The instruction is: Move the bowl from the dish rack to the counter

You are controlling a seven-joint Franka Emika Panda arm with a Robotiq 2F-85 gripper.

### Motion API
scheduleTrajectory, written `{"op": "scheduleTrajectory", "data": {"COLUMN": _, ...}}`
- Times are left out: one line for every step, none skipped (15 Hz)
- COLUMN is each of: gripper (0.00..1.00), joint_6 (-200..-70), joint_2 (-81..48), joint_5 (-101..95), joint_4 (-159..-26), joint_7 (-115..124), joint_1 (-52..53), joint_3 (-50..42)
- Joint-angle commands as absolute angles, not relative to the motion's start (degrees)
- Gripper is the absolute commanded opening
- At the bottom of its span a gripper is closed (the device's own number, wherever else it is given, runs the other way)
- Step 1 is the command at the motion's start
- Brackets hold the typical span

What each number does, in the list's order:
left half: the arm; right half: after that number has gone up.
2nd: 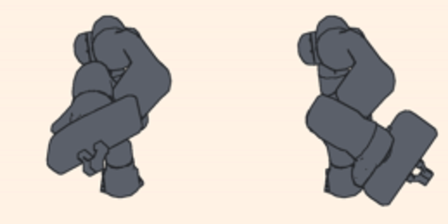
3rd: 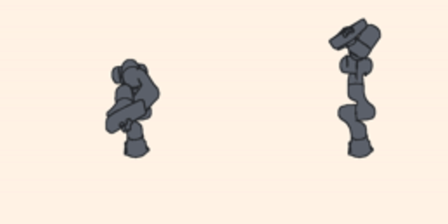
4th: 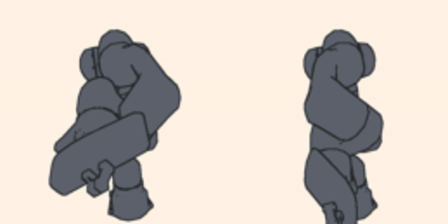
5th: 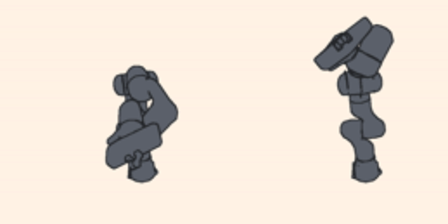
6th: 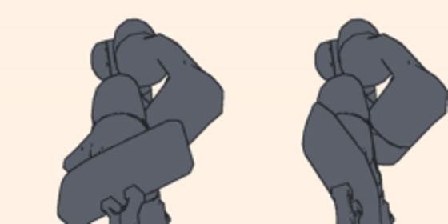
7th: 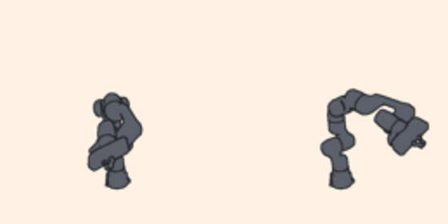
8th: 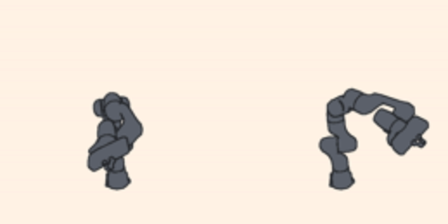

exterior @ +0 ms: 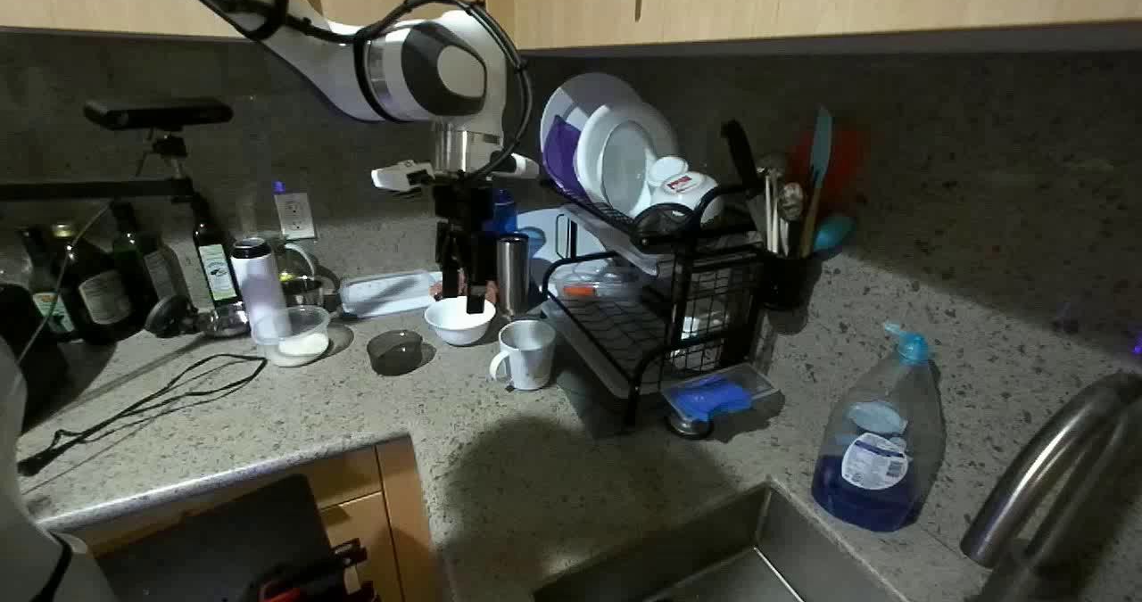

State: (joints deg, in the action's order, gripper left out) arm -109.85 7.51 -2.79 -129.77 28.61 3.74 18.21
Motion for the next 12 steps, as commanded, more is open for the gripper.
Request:
{"op": "scheduleTrajectory", "data": {"gripper": 1.0, "joint_6": -109.8, "joint_2": 7.4, "joint_5": -3.1, "joint_4": -129.7, "joint_7": 28.8, "joint_1": 5.8, "joint_3": 16.2}}
{"op": "scheduleTrajectory", "data": {"gripper": 1.0, "joint_6": -109.8, "joint_2": 7.4, "joint_5": -3.1, "joint_4": -129.7, "joint_7": 28.8, "joint_1": 5.8, "joint_3": 16.2}}
{"op": "scheduleTrajectory", "data": {"gripper": 1.0, "joint_6": -109.8, "joint_2": 7.4, "joint_5": -3.1, "joint_4": -129.7, "joint_7": 28.8, "joint_1": 5.8, "joint_3": 16.2}}
{"op": "scheduleTrajectory", "data": {"gripper": 1.0, "joint_6": -109.8, "joint_2": 7.4, "joint_5": -3.1, "joint_4": -129.7, "joint_7": 28.8, "joint_1": 5.8, "joint_3": 16.2}}
{"op": "scheduleTrajectory", "data": {"gripper": 1.0, "joint_6": -109.8, "joint_2": 7.4, "joint_5": -3.1, "joint_4": -129.7, "joint_7": 28.8, "joint_1": 5.8, "joint_3": 16.2}}
{"op": "scheduleTrajectory", "data": {"gripper": 1.0, "joint_6": -109.8, "joint_2": 7.4, "joint_5": -3.1, "joint_4": -129.7, "joint_7": 28.8, "joint_1": 5.8, "joint_3": 16.2}}
{"op": "scheduleTrajectory", "data": {"gripper": 1.0, "joint_6": -109.8, "joint_2": 7.4, "joint_5": -3.1, "joint_4": -129.7, "joint_7": 28.8, "joint_1": 5.8, "joint_3": 16.2}}
{"op": "scheduleTrajectory", "data": {"gripper": 1.0, "joint_6": -110.8, "joint_2": 7.7, "joint_5": -3.2, "joint_4": -130.0, "joint_7": 28.5, "joint_1": 6.1, "joint_3": 16.1}}
{"op": "scheduleTrajectory", "data": {"gripper": 1.0, "joint_6": -111.6, "joint_2": 7.8, "joint_5": -3.1, "joint_4": -130.1, "joint_7": 28.1, "joint_1": 6.5, "joint_3": 15.8}}
{"op": "scheduleTrajectory", "data": {"gripper": 1.0, "joint_6": -113.0, "joint_2": 8.0, "joint_5": -3.3, "joint_4": -130.3, "joint_7": 28.0, "joint_1": 7.0, "joint_3": 15.6}}
{"op": "scheduleTrajectory", "data": {"gripper": 1.0, "joint_6": -115.1, "joint_2": 8.3, "joint_5": -3.7, "joint_4": -130.6, "joint_7": 27.4, "joint_1": 7.4, "joint_3": 15.5}}
{"op": "scheduleTrajectory", "data": {"gripper": 1.0, "joint_6": -116.9, "joint_2": 8.3, "joint_5": -3.7, "joint_4": -130.6, "joint_7": 27.3, "joint_1": 7.7, "joint_3": 15.4}}
